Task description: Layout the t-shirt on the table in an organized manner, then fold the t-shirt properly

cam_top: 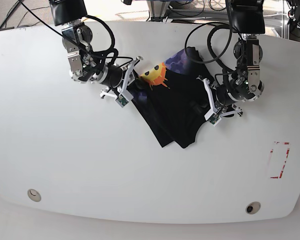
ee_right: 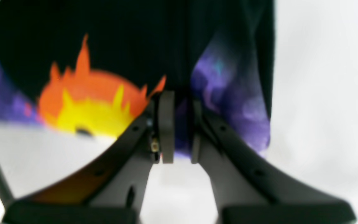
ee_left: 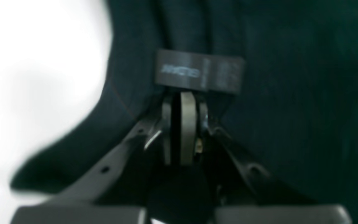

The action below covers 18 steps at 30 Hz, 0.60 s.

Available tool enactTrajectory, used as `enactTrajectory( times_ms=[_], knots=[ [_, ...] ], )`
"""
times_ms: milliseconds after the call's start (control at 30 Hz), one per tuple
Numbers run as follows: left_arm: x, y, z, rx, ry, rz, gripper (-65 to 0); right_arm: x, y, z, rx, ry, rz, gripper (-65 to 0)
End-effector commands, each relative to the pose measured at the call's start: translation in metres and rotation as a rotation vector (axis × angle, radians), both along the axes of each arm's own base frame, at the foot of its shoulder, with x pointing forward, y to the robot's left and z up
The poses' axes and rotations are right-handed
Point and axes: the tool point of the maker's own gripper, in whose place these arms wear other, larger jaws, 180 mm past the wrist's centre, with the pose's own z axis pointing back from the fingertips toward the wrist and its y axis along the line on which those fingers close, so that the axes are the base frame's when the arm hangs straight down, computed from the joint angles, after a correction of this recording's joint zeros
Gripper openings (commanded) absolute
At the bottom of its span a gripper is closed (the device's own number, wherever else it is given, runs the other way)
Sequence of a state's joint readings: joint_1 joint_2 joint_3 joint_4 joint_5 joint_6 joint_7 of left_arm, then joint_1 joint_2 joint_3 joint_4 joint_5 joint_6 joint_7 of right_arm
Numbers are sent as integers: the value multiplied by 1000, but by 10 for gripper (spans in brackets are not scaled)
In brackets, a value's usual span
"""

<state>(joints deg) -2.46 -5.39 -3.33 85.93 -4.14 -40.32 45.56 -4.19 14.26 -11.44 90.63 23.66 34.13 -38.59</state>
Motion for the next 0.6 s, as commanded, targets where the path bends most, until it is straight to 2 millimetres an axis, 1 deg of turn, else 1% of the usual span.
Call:
enactTrajectory(
  times_ms=[0,100,133,200,233,267,300,367,400,467,567],
  knots=[
    [21,-13,22,-38,-67,-2,-633,-3,-2,17,-3,-39,3,-585],
    [31,-16,37,-40,-113,-3,-633,-4,-2,31,-10,-72,7,-585],
    [34,-16,48,-37,-144,-7,-633,-3,-2,41,-21,-94,15,-583],
    [37,-17,62,-34,-190,-10,-633,-2,0,52,-40,-120,32,-580],
    [39,-18,74,-31,-224,-14,-633,3,0,62,-54,-146,42,-579],
    [40,-18,79,-30,-240,-15,-633,5,0,66,-59,-155,47,-579],
    [38,-19,88,-24,-269,-19,-633,10,0,75,-79,-176,56,-577],
    [30,-19,93,-20,-287,-22,-633,17,-1,85,-106,-201,66,-564],
    [28,-19,95,-17,-294,-24,-633,21,-1,89,-116,-211,69,-549],
    [20,-19,97,-11,-303,-29,-633,34,2,98,-127,-230,67,-488],
    [6,-14,89,-5,-280,-14,-633,53,6,106,-131,-247,57,-350]
  ],
)
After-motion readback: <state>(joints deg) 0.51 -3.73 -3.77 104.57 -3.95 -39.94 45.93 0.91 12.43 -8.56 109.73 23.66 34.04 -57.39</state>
